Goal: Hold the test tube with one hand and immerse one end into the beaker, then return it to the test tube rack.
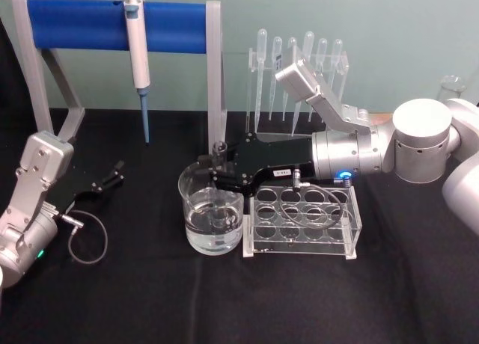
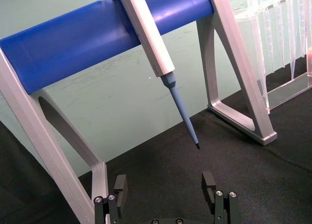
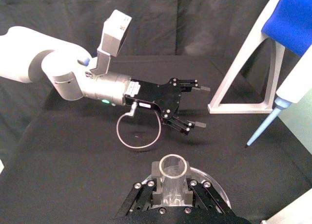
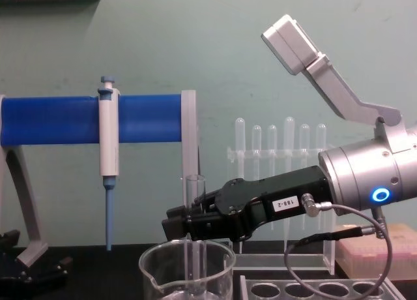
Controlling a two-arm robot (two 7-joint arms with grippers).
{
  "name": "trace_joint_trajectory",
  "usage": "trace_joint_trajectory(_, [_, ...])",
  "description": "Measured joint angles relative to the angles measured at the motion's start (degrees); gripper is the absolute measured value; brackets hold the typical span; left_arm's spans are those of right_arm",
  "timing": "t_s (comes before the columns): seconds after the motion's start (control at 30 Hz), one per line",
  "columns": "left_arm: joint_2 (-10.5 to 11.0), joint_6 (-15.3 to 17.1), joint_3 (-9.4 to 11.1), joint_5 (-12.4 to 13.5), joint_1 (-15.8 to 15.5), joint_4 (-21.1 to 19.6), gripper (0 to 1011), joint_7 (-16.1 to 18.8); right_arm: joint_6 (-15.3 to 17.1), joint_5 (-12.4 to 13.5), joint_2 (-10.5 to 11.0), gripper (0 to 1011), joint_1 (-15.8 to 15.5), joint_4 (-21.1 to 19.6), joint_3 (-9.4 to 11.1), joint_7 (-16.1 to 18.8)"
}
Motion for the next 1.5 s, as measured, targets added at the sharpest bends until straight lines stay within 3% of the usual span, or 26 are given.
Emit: trace_joint_trajectory(1.5, [0.0,0.0,0.0,0.0,0.0,0.0,1000,0.0,0.0,0.0,0.0,226,0.0,0.0,0.0,0.0])
